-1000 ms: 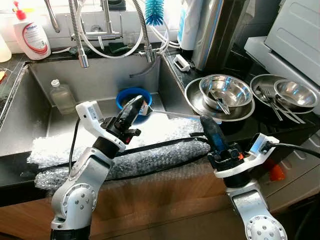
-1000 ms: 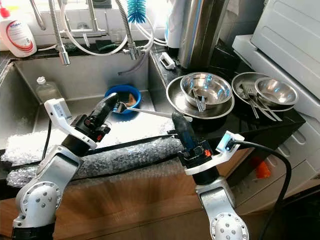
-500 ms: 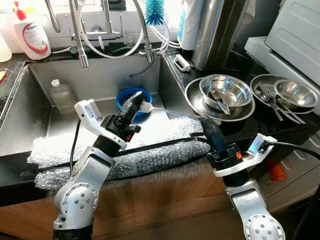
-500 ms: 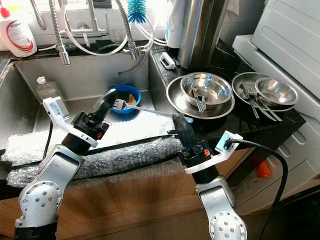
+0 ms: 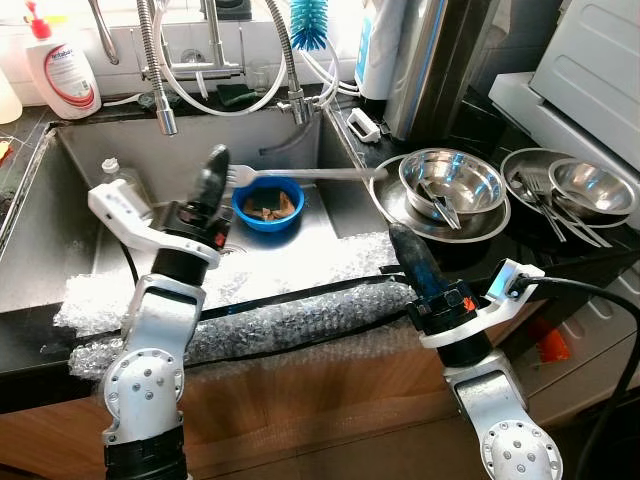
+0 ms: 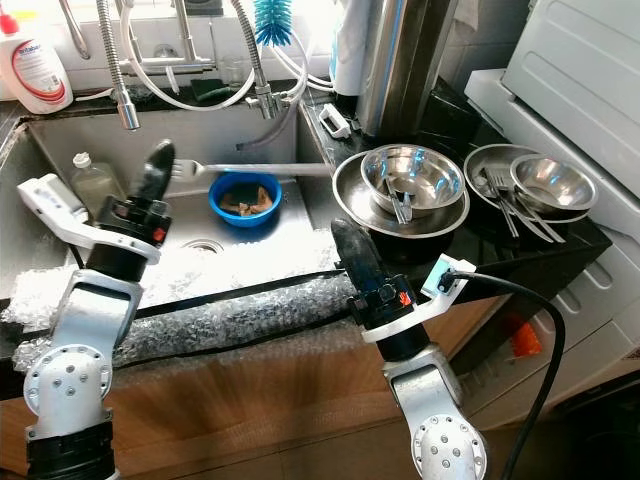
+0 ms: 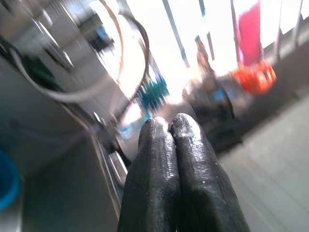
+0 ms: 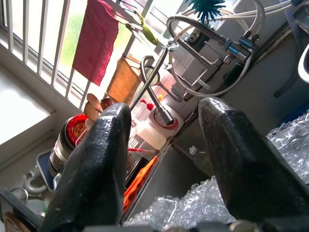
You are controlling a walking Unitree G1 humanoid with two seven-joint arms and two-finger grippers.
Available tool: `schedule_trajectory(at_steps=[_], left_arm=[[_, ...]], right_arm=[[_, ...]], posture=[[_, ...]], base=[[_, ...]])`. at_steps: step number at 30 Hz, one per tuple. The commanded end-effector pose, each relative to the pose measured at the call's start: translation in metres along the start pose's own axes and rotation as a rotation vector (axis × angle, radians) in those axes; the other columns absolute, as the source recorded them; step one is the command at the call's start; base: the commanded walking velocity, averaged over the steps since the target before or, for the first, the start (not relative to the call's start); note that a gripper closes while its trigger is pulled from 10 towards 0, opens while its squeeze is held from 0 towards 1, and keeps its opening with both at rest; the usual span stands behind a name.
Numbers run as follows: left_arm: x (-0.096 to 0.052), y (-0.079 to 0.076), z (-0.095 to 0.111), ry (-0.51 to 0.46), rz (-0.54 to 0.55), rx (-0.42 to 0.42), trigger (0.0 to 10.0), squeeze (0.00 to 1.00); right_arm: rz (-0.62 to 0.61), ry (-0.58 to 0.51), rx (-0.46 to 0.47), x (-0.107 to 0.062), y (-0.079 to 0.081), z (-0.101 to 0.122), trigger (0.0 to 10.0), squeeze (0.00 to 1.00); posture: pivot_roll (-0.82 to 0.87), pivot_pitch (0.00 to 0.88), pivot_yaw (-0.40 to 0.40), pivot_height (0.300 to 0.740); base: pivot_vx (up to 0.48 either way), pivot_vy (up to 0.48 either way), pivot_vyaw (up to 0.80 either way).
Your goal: Kitchen organization
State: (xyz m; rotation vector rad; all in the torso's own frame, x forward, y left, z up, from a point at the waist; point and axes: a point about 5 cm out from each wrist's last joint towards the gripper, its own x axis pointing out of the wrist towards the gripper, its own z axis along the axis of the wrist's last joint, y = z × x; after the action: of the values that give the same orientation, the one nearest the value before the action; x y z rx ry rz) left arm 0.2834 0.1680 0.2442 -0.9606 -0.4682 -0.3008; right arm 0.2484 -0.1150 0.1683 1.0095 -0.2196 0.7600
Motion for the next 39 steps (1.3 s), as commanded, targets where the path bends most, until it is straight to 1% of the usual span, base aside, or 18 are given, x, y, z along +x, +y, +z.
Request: schedule_trajectory(at_steps=[1,2,3,5,6,7,11,14,15,17,20,22,24,28,29,31,34,39], left_arm=[[0.004,0.004,0.011,-0.072,0.061,0.042,0.0,0.0],[0.006,0.009,0.017,-0.12,0.119,0.072,1.6,0.0],[0.007,0.014,0.024,-0.155,0.172,0.105,10.0,0.0],[0.008,0.016,0.03,-0.175,0.202,0.168,10.0,0.0],[0.008,0.016,0.035,-0.188,0.225,0.249,10.0,0.0],[0.008,0.016,0.036,-0.191,0.232,0.263,10.0,0.0],[0.007,0.021,0.041,-0.182,0.257,0.448,10.0,0.0],[0.005,0.026,0.04,-0.165,0.272,0.588,10.0,0.0],[0.005,0.027,0.038,-0.154,0.273,0.675,10.0,0.0],[0.005,0.031,0.034,-0.126,0.276,0.726,10.0,0.0],[0.004,0.034,0.031,-0.103,0.275,0.786,10.0,0.0],[0.004,0.033,0.022,-0.045,0.22,0.938,10.0,0.0],[0.003,0.035,0.02,-0.031,0.216,0.953,10.0,0.0],[-0.004,0.049,0.012,0.023,0.252,0.978,10.0,0.0],[-0.005,0.051,0.011,0.032,0.253,0.999,10.0,0.0],[-0.007,0.052,0.01,0.045,0.243,1.028,10.0,0.0],[-0.009,0.058,0.008,0.095,0.233,1.127,10.0,0.0],[-0.012,0.068,0.009,0.152,0.213,1.185,10.0,0.0]], right_arm=[[-0.013,0.012,-0.018,0.0,-0.001,0.0,10.0,0.0],[-0.02,0.02,-0.028,0.0,-0.001,-0.001,10.0,0.0],[-0.037,0.023,-0.048,0.0,-0.003,-0.001,10.0,0.0],[-0.071,0.016,-0.084,0.0,-0.005,0.001,10.0,0.0],[-0.128,-0.008,-0.141,0.0,-0.008,0.007,10.0,0.0],[-0.14,-0.013,-0.154,0.0,-0.009,0.008,10.0,0.0],[-0.246,0.036,-0.461,-0.002,-0.009,0.021,10.0,0.0],[-0.251,0.059,-0.596,-0.001,-0.001,0.023,10.0,0.0],[-0.243,0.085,-0.668,-0.001,0.003,0.019,10.0,0.0],[-0.256,0.104,-0.734,-0.002,0.004,0.012,10.0,0.0],[-0.299,0.108,-0.727,-0.008,-0.002,0.005,10.0,0.0],[-0.369,0.112,-0.794,-0.015,-0.011,0.006,10.0,0.0],[-0.381,0.109,-0.814,-0.017,-0.012,0.007,10.0,0.0],[-0.421,0.095,-0.928,-0.025,-0.014,0.012,10.0,0.0],[-0.433,0.113,-0.991,-0.03,-0.016,0.012,10.0,0.0],[-0.439,0.125,-1.024,-0.034,-0.017,0.013,10.0,0.0],[-0.469,0.114,-1.041,-0.038,-0.02,0.016,10.0,0.0],[-0.457,0.124,-1.067,-0.038,-0.019,0.015,10.0,0.0]], posture=[[0.09,0.082,-0.038,0.74],[0.09,0.083,-0.038,0.74],[0.08,0.083,-0.039,0.74],[0.08,0.083,-0.039,0.74],[0.09,0.083,-0.038,0.74],[0.09,0.083,-0.038,0.74],[0.07,0.087,-0.034,0.74],[0.06,0.087,-0.031,0.74],[0.06,0.085,-0.032,0.74],[0.06,0.083,-0.028,0.74],[0.06,0.073,-0.026,0.74],[0.06,0.061,-0.021,0.74],[0.06,0.059,-0.02,0.74],[0.06,0.045,-0.01,0.74],[0.06,0.043,-0.01,0.74],[0.06,0.037,-0.007,0.74],[0.06,0.035,-0.007,0.74],[0.05,0.032,-0.001,0.74]], base=[[0.0,0.0,0.0],[0.0,0.0,0.0],[0.0,0.0,0.0],[0.0,0.0,0.0],[0.0,0.0,0.0],[0.0,0.0,0.0],[0.0,0.0,0.0],[0.0,0.0,0.0],[0.0,0.0,0.0],[0.0,0.0,0.0],[0.0,0.0,0.0],[0.0,0.0,0.0],[0.0,0.0,0.0],[0.0,0.0,0.0],[0.0,0.0,0.0],[0.0,0.0,0.0],[0.0,0.0,0.0],[0.0,0.0,0.0]])
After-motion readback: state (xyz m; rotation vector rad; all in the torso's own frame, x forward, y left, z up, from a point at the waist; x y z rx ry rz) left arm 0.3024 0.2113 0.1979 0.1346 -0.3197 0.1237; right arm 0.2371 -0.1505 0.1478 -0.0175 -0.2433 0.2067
